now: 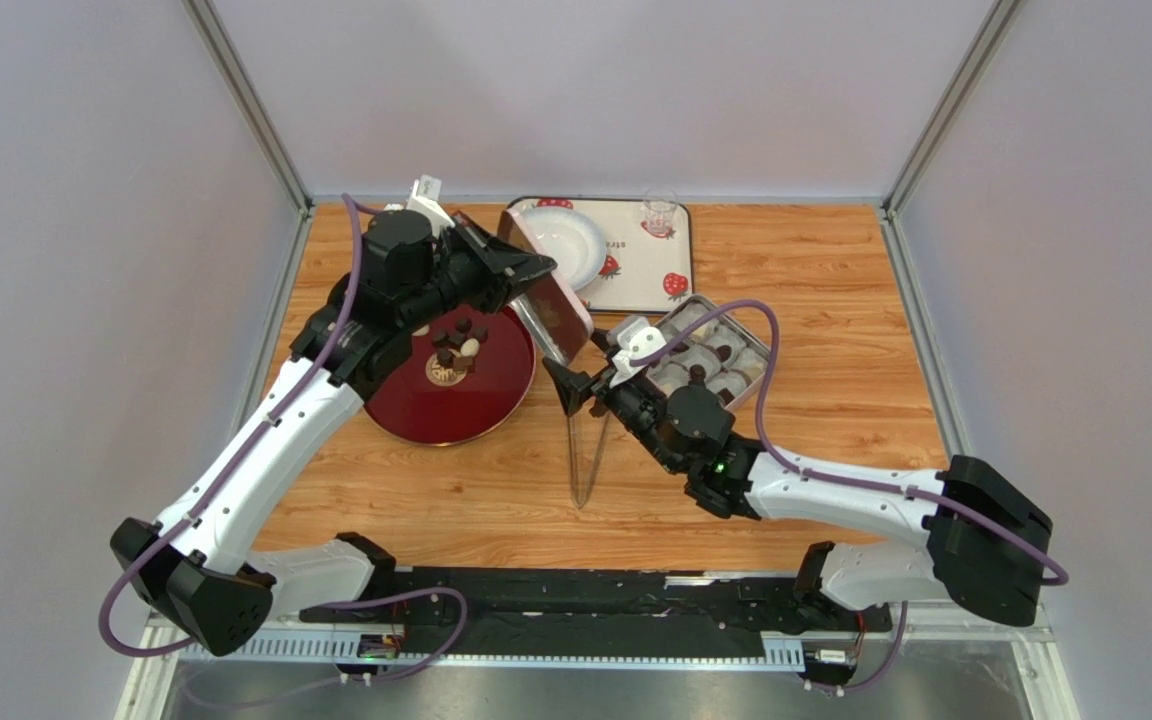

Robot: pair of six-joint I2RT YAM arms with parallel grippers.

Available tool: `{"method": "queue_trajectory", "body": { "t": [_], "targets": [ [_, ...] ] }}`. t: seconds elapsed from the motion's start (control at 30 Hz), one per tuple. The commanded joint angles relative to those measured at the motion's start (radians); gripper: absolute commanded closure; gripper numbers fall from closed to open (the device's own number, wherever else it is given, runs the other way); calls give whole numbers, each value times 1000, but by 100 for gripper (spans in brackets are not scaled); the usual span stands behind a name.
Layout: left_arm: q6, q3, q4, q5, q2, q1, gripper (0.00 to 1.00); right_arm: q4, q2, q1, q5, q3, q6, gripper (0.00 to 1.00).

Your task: Pack the chocolate

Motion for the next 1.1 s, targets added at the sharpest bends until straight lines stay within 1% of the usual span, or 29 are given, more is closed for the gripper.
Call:
{"method": "queue_trajectory", "body": {
  "t": [0.0,0.07,0.17,0.2,0.27,0.3,0.33,0.37,0.43,0.47,0.53,0.57,0.63,0.67,0.73,0.77,0.83,0.87,0.9,0.93,1.0,1.07],
  "targets": [
    [-57,3,104,15,-26,-17,100,196,46,7,98,52,-57,30],
    [-66,-3,111,21,-30,-25,100,214,66,7,116,61,-73,32],
    [-86,-22,127,28,-37,-28,100,216,84,7,129,86,-88,37],
    [-100,-29,140,28,-43,-28,100,216,87,7,132,90,-90,42],
    [-108,-51,151,30,-53,-31,100,218,87,7,133,95,-94,47],
    [-116,-55,159,33,-56,-31,100,216,86,7,130,95,-100,53],
    [-117,-61,163,34,-57,-29,100,211,84,7,129,95,-102,57],
    [-120,-63,163,36,-60,-31,100,207,83,7,129,96,-103,64],
    [-117,-68,170,39,-62,-31,100,192,81,7,125,95,-113,72],
    [-114,-69,176,41,-62,-31,99,187,81,8,127,96,-116,80],
    [-99,-63,170,59,-56,-31,98,176,75,7,127,93,-131,87],
    [-91,-60,160,65,-51,-31,95,172,71,7,124,92,-137,93],
    [-70,-58,133,82,-46,-31,91,153,55,7,122,90,-157,99],
    [-48,-60,113,87,-46,-31,84,144,51,8,121,89,-165,100],
    [-19,-54,76,88,-51,-31,74,112,34,8,115,92,-203,100],
    [17,-51,34,90,-54,-31,64,98,28,10,113,93,-215,100],
    [59,-29,-26,71,-63,-31,56,57,12,10,112,95,-247,100],
    [100,-25,-81,55,-75,-31,47,41,6,11,112,95,-284,100],
    [122,-20,-109,41,-85,-31,43,11,3,14,115,96,-303,100],
    [140,-8,-137,24,-98,-31,34,-3,-6,19,118,100,-324,100],
    [186,7,-214,-16,-111,-31,29,-31,-15,31,130,98,-396,100],
    [217,15,-279,-42,-120,-31,27,-49,-20,40,159,101,-470,100]
  ]
}}
